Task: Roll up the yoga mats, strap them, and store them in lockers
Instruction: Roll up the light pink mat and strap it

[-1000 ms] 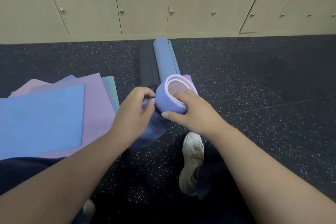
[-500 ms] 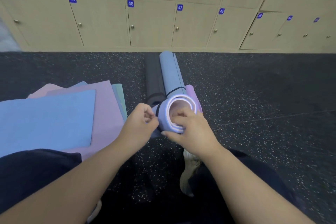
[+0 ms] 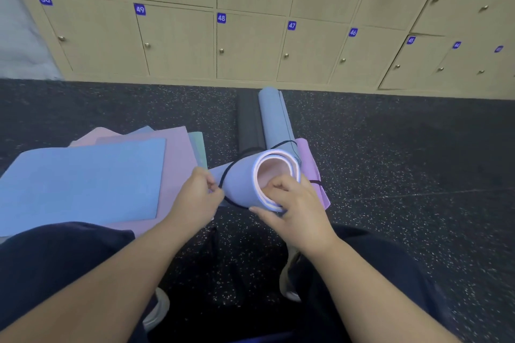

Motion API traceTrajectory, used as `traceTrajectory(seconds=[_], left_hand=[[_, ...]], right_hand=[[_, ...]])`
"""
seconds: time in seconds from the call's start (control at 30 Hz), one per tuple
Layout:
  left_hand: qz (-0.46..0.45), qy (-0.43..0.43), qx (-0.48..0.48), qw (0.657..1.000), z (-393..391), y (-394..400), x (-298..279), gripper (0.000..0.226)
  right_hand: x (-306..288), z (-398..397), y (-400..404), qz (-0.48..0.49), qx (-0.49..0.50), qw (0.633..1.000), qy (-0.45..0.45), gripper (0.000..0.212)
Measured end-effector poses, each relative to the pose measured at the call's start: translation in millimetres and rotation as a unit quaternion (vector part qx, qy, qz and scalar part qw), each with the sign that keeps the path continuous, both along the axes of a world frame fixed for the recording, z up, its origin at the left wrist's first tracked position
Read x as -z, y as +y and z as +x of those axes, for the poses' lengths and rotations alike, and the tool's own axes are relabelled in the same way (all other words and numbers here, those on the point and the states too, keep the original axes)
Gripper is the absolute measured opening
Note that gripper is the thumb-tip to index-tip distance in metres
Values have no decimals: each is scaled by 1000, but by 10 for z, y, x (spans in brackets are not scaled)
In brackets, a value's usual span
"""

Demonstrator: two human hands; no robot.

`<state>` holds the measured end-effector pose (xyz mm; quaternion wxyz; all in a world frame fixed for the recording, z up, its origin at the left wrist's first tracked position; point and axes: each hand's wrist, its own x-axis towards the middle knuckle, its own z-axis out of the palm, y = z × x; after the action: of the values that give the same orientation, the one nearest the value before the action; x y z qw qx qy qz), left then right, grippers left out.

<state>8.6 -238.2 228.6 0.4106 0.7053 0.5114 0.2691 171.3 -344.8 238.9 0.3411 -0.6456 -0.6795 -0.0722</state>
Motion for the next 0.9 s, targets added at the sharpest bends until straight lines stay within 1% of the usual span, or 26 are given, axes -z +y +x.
traceTrajectory(seconds=[0.07,0.13,0.17,0.23,0.3,0.37,0.4,0.43,0.47,0.53,0.6,0.67,0.73,0.8,0.83,0.9], left_hand=[[-25,-52,30,998,-9,-37,-45,21],[-56,-125,40,990,-9,-70,-189,9],[-61,-147,45,986,-5,-62,-254,6],[-76,-167,71,980,14,-34,-339,25],[-66,-117,111,985,43,-39,-350,39],[-15,-28,154,988,82,-34,-274,36],[15,6,169,985,92,-31,-217,41],[34,24,171,984,98,-24,-144,51],[41,38,162,985,104,-17,-80,57],[64,67,130,987,137,-7,24,53],[88,81,91,989,171,13,117,50],[105,76,66,989,184,23,176,47],[120,60,58,989,189,14,204,45],[128,50,48,989,196,-5,225,45],[129,44,41,990,199,-15,230,46],[135,23,41,990,204,-28,250,48]], right_hand=[[20,26,34,0,11,1000,-1,34],[41,77,74,9,19,1000,0,30],[56,98,104,15,19,1000,-8,27],[109,105,161,22,3,999,-42,22],[199,83,204,6,-37,996,-78,19],[301,54,235,-38,-70,993,-92,20],[342,45,250,-63,-78,991,-92,22],[377,48,263,-86,-83,989,-90,25],[400,54,269,-102,-90,987,-83,27],[399,54,258,-120,-111,986,-28,31],[318,48,224,-137,-106,983,69,37],[209,60,188,-138,-52,979,139,43],[137,98,179,-155,31,975,157,54],[140,139,183,-221,113,954,169,66],[153,144,190,-256,137,937,195,72],[175,119,209,-302,138,901,278,86]])
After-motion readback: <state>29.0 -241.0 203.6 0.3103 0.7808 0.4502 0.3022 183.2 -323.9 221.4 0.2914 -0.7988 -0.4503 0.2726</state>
